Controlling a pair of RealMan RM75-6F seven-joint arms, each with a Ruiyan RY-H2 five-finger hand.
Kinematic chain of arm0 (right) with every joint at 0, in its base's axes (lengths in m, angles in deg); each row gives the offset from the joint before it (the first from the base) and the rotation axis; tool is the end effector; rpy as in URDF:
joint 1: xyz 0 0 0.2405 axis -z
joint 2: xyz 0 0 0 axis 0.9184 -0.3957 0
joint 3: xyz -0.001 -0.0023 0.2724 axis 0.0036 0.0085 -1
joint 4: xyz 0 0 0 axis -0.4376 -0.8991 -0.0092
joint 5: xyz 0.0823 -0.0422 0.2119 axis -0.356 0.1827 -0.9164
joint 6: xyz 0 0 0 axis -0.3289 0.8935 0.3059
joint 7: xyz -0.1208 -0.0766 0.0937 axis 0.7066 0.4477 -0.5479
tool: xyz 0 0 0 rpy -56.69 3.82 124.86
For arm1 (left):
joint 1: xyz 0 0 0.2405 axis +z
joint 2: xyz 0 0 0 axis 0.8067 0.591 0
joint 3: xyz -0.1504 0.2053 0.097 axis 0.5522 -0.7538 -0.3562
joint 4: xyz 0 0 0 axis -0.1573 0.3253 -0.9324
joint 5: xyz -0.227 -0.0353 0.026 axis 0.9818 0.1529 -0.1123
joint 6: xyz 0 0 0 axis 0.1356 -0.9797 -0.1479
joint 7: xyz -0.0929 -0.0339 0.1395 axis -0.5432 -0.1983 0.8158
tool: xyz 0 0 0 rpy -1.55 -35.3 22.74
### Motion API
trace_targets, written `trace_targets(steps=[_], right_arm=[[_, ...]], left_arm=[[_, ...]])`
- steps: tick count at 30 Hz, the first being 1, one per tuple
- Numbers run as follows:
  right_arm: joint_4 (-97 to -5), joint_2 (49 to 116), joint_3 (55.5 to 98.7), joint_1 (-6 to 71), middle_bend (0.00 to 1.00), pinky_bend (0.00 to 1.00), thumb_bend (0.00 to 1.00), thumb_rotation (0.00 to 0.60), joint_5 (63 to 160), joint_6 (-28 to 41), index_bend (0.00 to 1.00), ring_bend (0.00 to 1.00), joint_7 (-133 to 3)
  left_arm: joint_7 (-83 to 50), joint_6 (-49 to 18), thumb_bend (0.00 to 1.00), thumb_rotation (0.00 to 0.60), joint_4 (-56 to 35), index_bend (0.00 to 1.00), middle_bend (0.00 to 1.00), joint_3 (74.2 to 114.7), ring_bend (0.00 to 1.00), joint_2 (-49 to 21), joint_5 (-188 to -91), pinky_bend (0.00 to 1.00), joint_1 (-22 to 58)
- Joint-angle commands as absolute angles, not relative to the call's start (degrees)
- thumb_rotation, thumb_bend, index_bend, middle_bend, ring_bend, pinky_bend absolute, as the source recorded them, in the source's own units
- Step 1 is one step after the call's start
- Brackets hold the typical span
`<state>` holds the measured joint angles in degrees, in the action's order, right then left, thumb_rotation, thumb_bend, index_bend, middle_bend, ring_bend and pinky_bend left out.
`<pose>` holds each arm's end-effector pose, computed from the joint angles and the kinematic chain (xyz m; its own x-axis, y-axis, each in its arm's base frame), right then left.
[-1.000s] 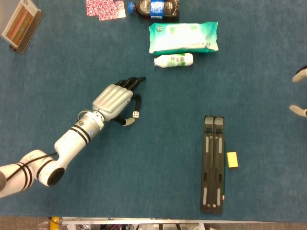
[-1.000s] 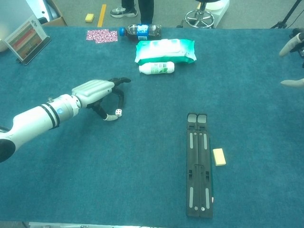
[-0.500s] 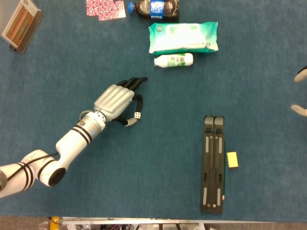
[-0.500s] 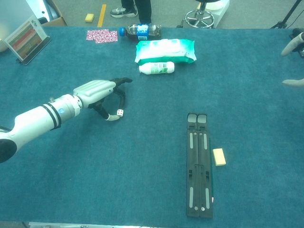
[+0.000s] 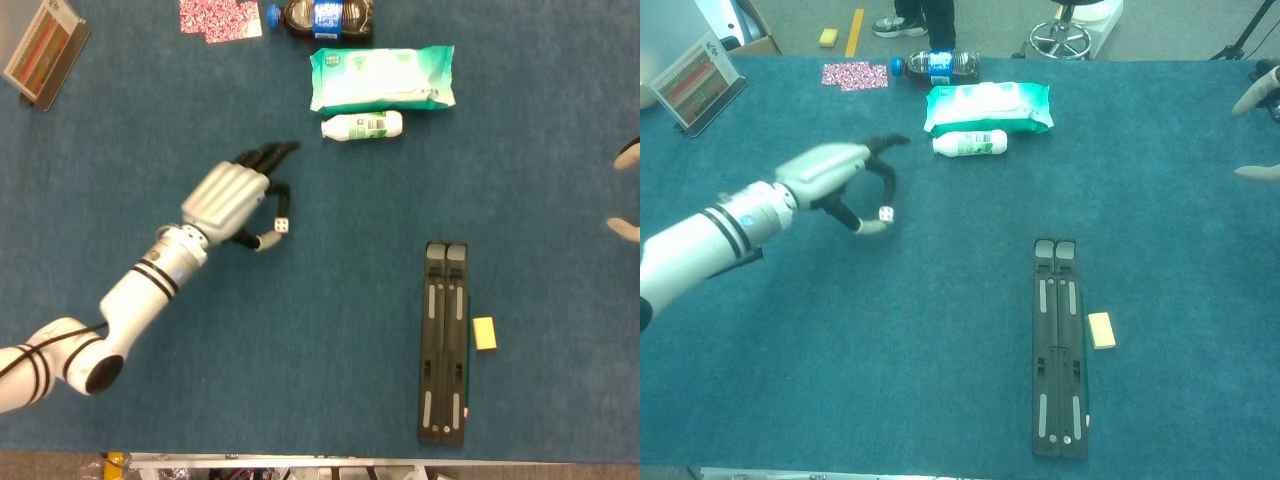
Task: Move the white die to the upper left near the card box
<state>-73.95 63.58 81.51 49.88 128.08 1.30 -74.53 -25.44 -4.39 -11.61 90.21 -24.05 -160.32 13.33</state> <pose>-0.2879 -0.2816 0.1076 0.1310 -0.1876 0.9735 -0.9899 -0.0790 0.1180 -0.1767 0.3574 -0.0846 0.2936 0.4127 0.8623 0.8890 -0.4494 -0.0876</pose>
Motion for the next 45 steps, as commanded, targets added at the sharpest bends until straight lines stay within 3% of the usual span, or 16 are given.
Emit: trace_targets(steps=[1, 10, 18, 22, 24, 27, 29, 35, 45], right_arm=[[-73.82, 63.65, 81.5, 49.96, 0.37, 0.48, 0.0, 0.6, 128.06, 1.22, 0.43, 0.29, -74.79], [-73.41, 64.32, 81.6, 49.97, 0.37, 0.48, 0.0, 0.6, 128.01, 1.43, 0.43, 0.29, -75.07], [-73.16, 65.07, 81.63, 49.82, 0.37, 0.48, 0.0, 0.6, 127.78, 1.79, 0.43, 0.29, -74.8], [-73.14, 65.19, 81.59, 49.64, 0.37, 0.48, 0.0, 0.6, 127.61, 2.12, 0.43, 0.29, -74.55], [-73.19, 65.24, 81.55, 49.56, 0.37, 0.48, 0.0, 0.6, 127.58, 2.23, 0.43, 0.29, -74.52], [-73.12, 65.35, 81.6, 49.7, 0.37, 0.48, 0.0, 0.6, 127.85, 1.99, 0.43, 0.29, -75.15], [-72.69, 65.48, 81.71, 49.85, 0.37, 0.48, 0.0, 0.6, 127.83, 1.97, 0.43, 0.29, -75.7], [-71.9, 65.7, 82.05, 49.92, 0.37, 0.48, 0.0, 0.6, 127.53, 2.64, 0.43, 0.29, -76.09], [-71.26, 66.28, 82.08, 50.03, 0.37, 0.48, 0.0, 0.6, 127.25, 2.77, 0.43, 0.29, -76.34]], left_arm=[[-24.7, -9.17, 0.26, 0.6, -15.2, 0.57, 0.0, 91.42, 0.0, -20.49, -160.66, 0.14, 15.57], [-24.2, -17.67, 0.26, 0.6, -21.03, 0.57, 0.01, 91.37, 0.0, -14.0, -159.91, 0.14, 21.56], [-26.21, -22.56, 0.26, 0.6, -16.63, 0.59, 0.04, 88.41, 0.0, -17.39, -160.49, 0.14, 27.0], [-27.11, -29.77, 0.27, 0.6, -17.06, 0.6, 0.07, 92.65, 0.0, -16.78, -163.8, 0.14, 26.84], [-25.13, -32.18, 0.28, 0.6, -20.35, 0.57, 0.05, 95.04, 0.0, -14.76, -165.16, 0.14, 26.06], [-20.38, -31.15, 0.2, 0.6, -27.37, 0.29, 0.0, 95.56, 0.0, -10.5, -165.06, 0.14, 25.83], [-17.82, -28.59, 0.12, 0.6, -30.5, 0.21, 0.0, 93.98, 0.0, -8.91, -162.89, 0.14, 26.66], [-19.62, -23.39, 0.08, 0.6, -29.51, 0.18, 0.0, 90.55, 0.0, -9.05, -158.98, 0.14, 28.32], [-24.5, -25.98, 0.08, 0.6, -24.48, 0.25, 0.0, 91.02, 0.0, -11.31, -160.67, 0.14, 29.91]])
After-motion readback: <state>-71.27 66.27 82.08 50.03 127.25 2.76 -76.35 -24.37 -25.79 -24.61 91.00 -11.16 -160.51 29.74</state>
